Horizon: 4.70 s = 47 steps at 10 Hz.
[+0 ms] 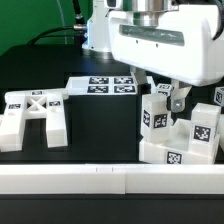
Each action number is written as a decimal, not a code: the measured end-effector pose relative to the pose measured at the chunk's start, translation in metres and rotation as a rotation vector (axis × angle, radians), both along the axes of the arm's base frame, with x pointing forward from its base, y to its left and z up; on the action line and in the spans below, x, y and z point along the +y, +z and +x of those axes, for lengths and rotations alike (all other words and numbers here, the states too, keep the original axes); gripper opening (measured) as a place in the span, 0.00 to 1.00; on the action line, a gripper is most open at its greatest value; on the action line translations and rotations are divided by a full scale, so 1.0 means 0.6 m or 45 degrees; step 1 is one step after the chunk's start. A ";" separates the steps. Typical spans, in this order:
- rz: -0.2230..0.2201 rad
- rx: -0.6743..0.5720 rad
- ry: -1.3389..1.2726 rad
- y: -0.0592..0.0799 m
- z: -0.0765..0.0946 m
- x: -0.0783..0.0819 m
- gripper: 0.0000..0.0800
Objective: Assemble chair
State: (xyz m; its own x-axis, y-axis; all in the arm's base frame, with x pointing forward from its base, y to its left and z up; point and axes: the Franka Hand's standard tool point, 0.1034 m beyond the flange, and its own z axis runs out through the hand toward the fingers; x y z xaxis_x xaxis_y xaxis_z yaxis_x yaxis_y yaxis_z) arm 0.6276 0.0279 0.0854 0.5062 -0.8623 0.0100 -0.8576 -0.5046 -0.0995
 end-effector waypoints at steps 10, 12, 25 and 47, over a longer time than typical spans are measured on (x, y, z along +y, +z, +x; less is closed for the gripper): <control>-0.144 -0.022 1.125 -0.001 0.000 -0.003 0.81; -0.173 -0.018 1.319 -0.002 0.000 -0.006 0.81; -0.144 -0.007 0.932 -0.003 -0.001 -0.001 0.36; -0.099 -0.021 0.912 -0.005 -0.003 0.027 0.81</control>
Offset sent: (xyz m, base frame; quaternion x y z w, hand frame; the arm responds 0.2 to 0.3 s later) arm 0.0000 0.0000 0.0000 0.0000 0.0000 -0.1938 0.9810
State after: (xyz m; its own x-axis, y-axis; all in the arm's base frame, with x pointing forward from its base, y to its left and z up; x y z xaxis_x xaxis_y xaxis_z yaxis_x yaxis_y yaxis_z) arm 0.6259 0.0441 0.0824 0.9463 -0.3154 0.0706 -0.3123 -0.9486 -0.0506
